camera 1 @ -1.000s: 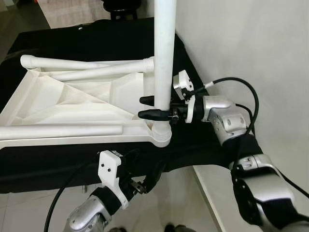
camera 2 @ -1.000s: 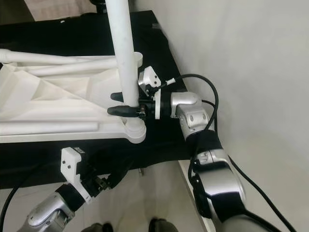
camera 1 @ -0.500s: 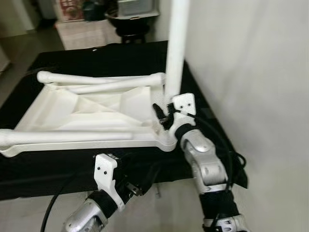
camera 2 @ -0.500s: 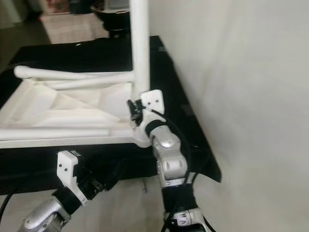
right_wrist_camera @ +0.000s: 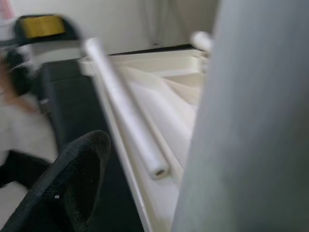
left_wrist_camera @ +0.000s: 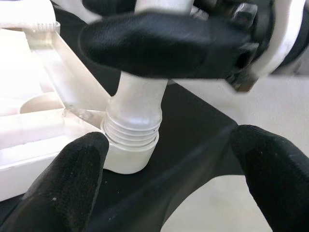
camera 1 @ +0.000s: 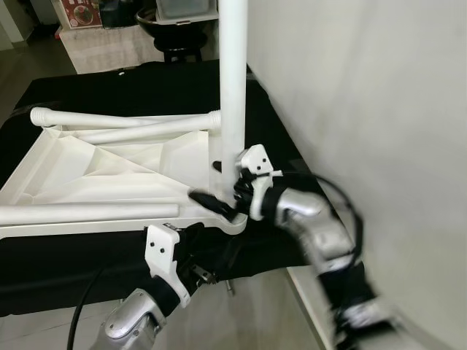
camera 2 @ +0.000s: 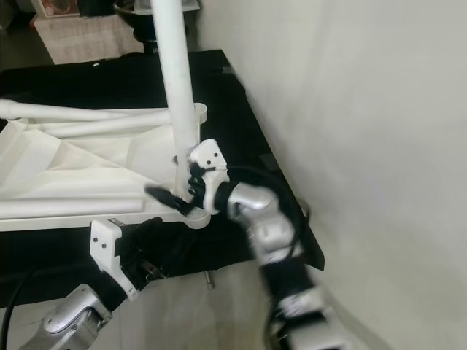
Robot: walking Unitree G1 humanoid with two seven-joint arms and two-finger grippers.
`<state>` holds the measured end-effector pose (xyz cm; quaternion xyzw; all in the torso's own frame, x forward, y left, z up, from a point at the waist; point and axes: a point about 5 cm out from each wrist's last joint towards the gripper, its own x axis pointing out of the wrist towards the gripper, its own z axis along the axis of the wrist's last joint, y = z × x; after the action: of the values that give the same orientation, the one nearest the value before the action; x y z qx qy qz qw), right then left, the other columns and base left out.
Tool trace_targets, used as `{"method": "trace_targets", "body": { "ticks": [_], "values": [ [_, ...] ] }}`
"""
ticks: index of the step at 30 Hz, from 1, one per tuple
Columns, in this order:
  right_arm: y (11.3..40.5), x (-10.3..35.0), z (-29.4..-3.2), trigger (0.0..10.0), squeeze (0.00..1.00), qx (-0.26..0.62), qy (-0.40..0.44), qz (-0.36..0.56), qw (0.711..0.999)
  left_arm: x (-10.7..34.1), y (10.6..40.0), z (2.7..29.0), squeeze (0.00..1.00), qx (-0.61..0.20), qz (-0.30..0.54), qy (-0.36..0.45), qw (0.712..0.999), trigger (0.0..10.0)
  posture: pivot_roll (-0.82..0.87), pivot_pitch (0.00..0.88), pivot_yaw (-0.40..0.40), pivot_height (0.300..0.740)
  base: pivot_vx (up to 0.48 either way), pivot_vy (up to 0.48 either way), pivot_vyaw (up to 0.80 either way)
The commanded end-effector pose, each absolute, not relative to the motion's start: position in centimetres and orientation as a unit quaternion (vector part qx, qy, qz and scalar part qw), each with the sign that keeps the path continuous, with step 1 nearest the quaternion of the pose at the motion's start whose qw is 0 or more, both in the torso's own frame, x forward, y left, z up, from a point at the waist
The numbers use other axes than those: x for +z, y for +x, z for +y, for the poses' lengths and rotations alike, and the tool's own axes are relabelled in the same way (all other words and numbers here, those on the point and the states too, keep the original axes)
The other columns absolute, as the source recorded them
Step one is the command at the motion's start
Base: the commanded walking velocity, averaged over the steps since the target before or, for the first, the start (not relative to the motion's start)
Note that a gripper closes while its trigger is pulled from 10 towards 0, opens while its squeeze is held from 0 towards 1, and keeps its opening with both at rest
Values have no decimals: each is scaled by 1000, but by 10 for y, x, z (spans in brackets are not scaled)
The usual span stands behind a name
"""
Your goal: Building children table
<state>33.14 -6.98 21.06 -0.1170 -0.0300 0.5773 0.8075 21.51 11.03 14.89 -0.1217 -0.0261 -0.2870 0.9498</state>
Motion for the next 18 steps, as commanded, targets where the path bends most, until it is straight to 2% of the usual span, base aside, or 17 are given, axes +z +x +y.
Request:
{"method": "trace_targets", "body": {
  "ticks": [1,3,5,8,9,12,13,15,18],
  "values": [
    [326,208,-60,10000,0,611,-118,-33,782,145,215,111,0,-283,-17,-120,951,10000,-28,113,-26,740,0,0,0],
    [329,211,-62,10000,0,622,-118,-31,773,144,215,111,0,-284,-16,-121,951,10000,-28,113,-26,740,0,0,0],
    [340,214,-66,10000,0,646,-135,-13,751,144,214,109,0,-284,-16,-122,951,10000,-17,119,-33,740,0,0,0],
    [344,215,-66,10000,0,650,-139,-7,747,145,213,108,0,-283,-16,-123,951,10000,-16,123,-37,740,0,0,0],
    [347,216,-66,3569,0,658,-137,-1,740,145,213,107,0,-284,-16,-124,951,10000,-15,127,-38,740,0,0,0],
    [348,217,-65,3569,0,663,-134,0,737,145,213,106,0,-284,-16,-125,951,10000,-14,128,-39,740,0,0,0],
    [347,218,-65,0,0,678,-124,3,725,145,212,105,0,-284,-17,-125,951,10000,-14,130,-39,740,0,0,0],
    [348,218,-69,0,0,697,-119,9,707,146,212,104,0,-286,-17,-126,950,10000,-16,135,-38,740,0,0,0],
    [348,217,-72,0,0,699,-120,13,705,147,212,103,0,-288,-17,-127,949,10000,-21,139,-35,740,0,0,0]
  ]
}}
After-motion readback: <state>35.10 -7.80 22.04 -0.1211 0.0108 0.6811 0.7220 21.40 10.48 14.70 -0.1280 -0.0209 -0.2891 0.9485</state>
